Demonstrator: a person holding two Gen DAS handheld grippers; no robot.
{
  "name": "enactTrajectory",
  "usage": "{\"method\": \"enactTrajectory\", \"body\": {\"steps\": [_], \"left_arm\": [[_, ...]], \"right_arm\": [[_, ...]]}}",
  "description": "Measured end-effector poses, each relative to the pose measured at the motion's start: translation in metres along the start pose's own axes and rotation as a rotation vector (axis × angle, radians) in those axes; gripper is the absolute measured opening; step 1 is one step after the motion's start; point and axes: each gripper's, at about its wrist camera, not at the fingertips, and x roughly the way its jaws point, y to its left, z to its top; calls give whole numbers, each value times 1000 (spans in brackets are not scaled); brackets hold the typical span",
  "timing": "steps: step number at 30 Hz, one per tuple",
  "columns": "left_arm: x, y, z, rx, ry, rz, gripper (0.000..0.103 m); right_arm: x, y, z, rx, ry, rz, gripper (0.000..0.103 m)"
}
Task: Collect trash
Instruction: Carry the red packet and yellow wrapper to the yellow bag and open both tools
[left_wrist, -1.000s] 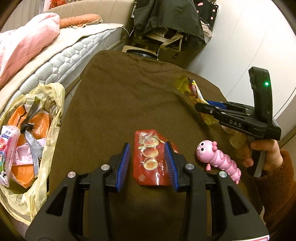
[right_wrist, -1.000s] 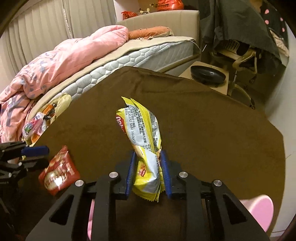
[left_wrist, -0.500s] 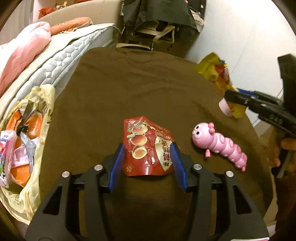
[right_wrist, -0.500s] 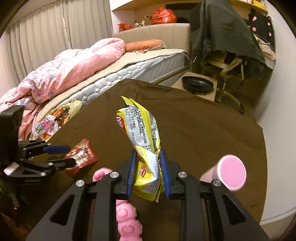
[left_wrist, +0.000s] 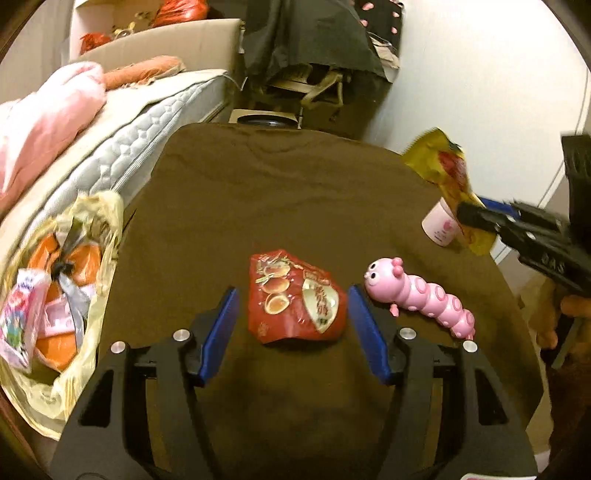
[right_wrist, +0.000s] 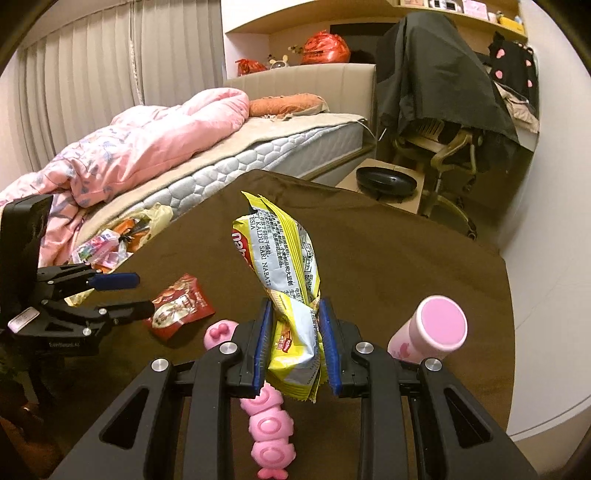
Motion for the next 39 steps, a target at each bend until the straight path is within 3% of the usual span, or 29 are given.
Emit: {"method": "enactTrajectory", "body": {"steps": [5,6,7,9,19,23,27,33,39], "left_arm": [[23,-3,-8,-6,57,18,56],[26,-6,-10,3,62,24,49],[26,-9,-10,21,57,29,33],[28,-11,-10,23,76,-3,19],[-26,9,1,-39,-45,-18,16],[-61,42,4,-77,-110,42,16],[-91,98,-3,-150,-153,147,16],[-109,168,-24,-262,-148,211,16],[-101,202,-44,-302,-100,197,16]], "right_arm": [[3,-3,-15,48,11,18,24],[4,-3,-16,52,12,19,24],[4,-4,-18,56,13,21,24],[4,-4,-19,60,15,21,24],[1,24,0,-3,-19,44,25],[9,58,23,-64,-35,92,25],[26,107,50,-151,-34,162,25],[59,182,79,-253,-16,267,25],[105,231,94,-280,38,359,25]]}}
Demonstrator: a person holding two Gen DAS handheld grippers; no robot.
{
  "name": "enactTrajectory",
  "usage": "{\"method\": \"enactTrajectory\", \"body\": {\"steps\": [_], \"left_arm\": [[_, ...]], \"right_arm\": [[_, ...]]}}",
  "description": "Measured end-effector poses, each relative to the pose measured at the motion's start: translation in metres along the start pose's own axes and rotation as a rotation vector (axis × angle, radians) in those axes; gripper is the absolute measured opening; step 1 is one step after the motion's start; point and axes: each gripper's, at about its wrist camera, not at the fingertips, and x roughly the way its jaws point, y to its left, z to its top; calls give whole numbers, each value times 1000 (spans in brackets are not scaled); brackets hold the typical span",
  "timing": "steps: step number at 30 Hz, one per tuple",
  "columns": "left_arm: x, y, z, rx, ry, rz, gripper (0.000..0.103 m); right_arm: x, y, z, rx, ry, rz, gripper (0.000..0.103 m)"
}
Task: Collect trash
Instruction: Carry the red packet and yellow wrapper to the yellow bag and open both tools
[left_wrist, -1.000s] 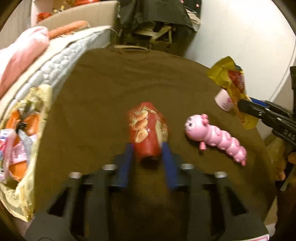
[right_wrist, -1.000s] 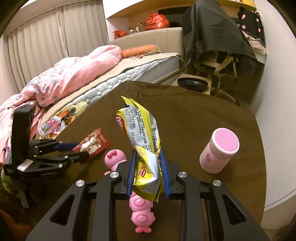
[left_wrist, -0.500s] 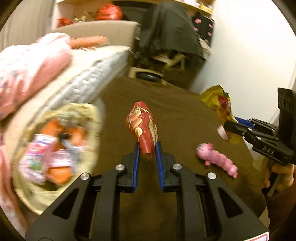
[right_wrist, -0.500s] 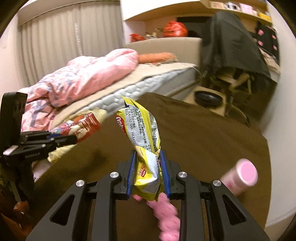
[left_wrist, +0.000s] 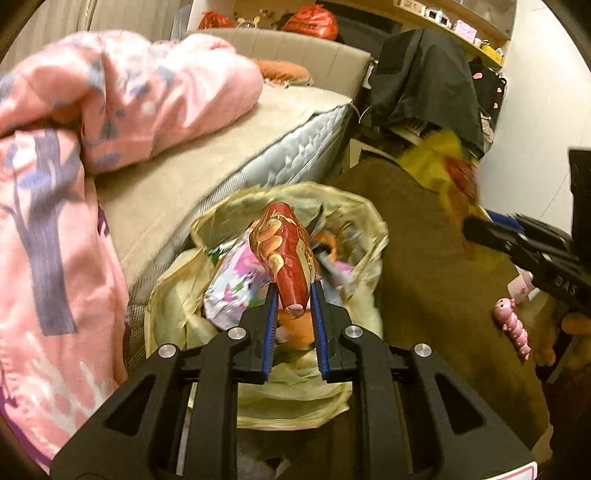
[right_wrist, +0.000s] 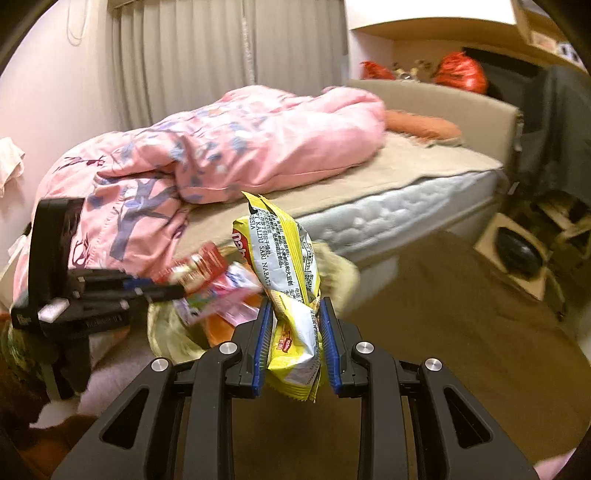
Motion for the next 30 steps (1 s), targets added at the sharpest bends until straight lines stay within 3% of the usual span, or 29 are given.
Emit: {"method": "enactTrajectory", "body": {"steps": [4,7,14,26,30], "left_arm": [[23,11,-2,-5,39,-8,16],[39,15,-1,-11,61,-8,16],[66,27,3,-3,102,6,18],[80,34,11,-16,114,-12,19],[77,36,11,-25,110,-15,23]], "right_arm": [[52,7,9,0,72,45,25],[90,10,11,-36,134,32,25],[146,0,9,-35,249,37,25],[167,-5,12,-41,331,73,25],[164,-2,11,-57,316,67,25]]}}
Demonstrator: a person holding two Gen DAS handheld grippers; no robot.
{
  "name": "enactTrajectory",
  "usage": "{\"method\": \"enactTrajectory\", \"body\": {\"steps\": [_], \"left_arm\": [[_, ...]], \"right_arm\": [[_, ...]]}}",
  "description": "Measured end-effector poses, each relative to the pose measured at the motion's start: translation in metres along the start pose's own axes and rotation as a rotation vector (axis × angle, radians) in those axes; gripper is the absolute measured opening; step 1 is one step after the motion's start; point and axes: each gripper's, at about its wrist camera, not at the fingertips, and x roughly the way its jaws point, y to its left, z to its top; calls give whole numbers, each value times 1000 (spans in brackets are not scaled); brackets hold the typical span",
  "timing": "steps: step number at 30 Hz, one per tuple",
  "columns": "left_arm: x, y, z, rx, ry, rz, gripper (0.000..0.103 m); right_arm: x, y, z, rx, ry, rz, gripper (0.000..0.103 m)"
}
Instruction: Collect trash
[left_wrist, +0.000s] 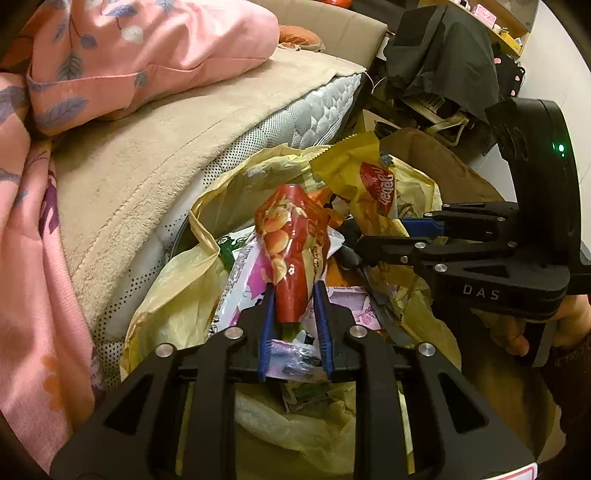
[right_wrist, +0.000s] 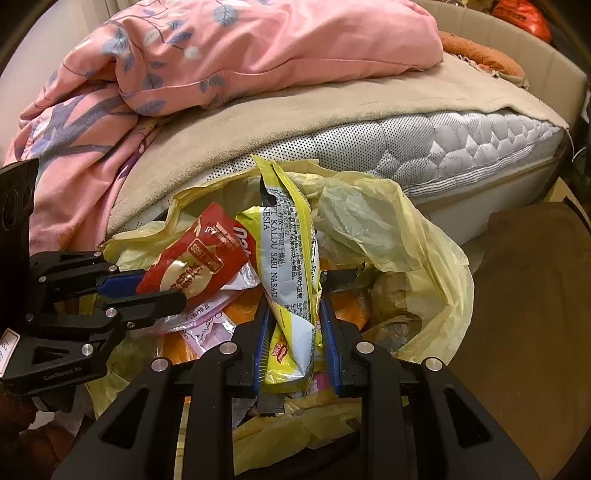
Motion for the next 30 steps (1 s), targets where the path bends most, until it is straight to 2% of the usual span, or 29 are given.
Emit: {"method": "enactTrajectory", "body": {"steps": [3,5,10,15,17,21,24,29,30], "left_arm": [[-9,0,-2,-8,-14,3,26],[-13,1,-4,-14,-21,3,28],[-25,3,-6,-33,-45,3,44],[-36,1,-5,-40,-65,1,49],[-42,0,-4,-45,-77,7,50],[-59,2,-3,-87,-114,19,52],[-79,-3,-8,-108,-157,43,59],[-105,-33,-26,-101,-198,78,72],[-112,-45,-34,-91,-202,86,77]], "right_arm": [[-6,7,-2,-20,-19,-12,33],[-12,11,-4,-30,-30,-17,34],[-26,17,-5,-51,-59,-21,43],[-35,17,-6,-45,-78,-48,48],[-39,14,-6,-31,-91,-46,58],[-54,10,-8,20,-119,-26,59],[-71,13,-16,34,-163,-32,59],[-114,15,-54,109,-243,-59,59],[-128,16,-69,126,-266,-64,59]]}}
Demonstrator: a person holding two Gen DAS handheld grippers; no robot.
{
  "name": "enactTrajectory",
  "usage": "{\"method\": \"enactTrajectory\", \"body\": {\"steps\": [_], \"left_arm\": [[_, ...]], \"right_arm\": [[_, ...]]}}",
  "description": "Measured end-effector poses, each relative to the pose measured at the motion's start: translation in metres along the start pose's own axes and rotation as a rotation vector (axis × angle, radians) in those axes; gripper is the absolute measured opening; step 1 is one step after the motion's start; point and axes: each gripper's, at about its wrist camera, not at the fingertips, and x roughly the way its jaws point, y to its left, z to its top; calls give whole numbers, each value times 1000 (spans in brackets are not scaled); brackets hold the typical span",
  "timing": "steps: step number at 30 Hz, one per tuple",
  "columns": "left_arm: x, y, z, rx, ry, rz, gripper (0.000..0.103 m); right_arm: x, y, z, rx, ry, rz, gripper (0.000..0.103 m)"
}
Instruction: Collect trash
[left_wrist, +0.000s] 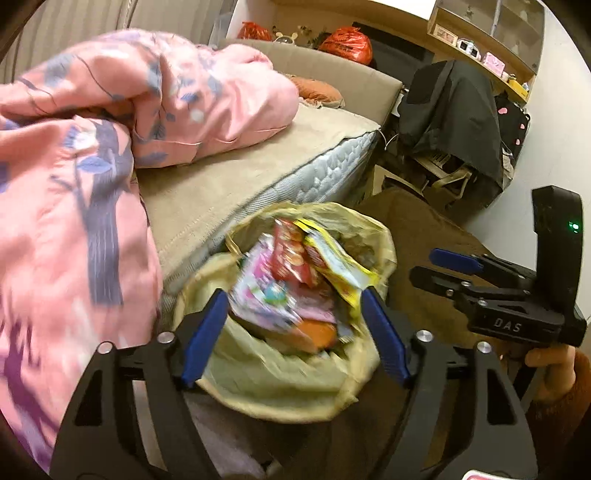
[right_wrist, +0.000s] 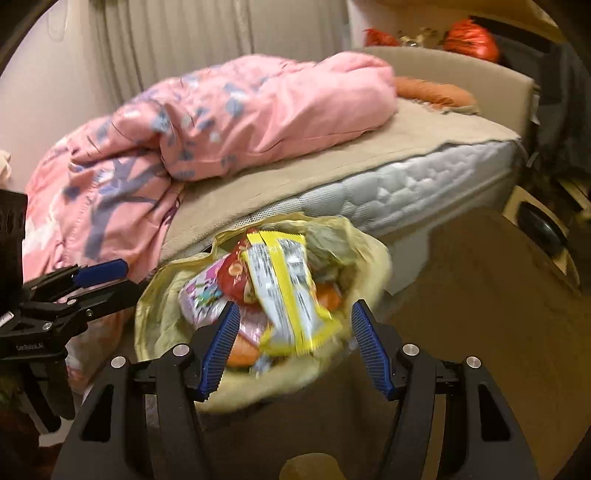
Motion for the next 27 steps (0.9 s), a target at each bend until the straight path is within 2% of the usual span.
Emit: {"method": "enactTrajectory", "body": {"steps": [10,12,17,23,27], "left_arm": [[-62,-93,-62,138,-73,78,80],[-73,-105,-73,149,-86,97,80],[-94,-136,-97,199,-95,151,80],[-117,-157,-111,235,-122,148,80],[-130,-161,-119,247,-140,207,80]], "right_arm": [[-130,5,-79,89,-110,-115,59],[-152,6,-99,88,-141,-162,59],[-187,8,-144,109,-176,-239,59],[-214,7,-175,165,-215,-259,59],[-227,13,-184,178,-240,-240,59]]}}
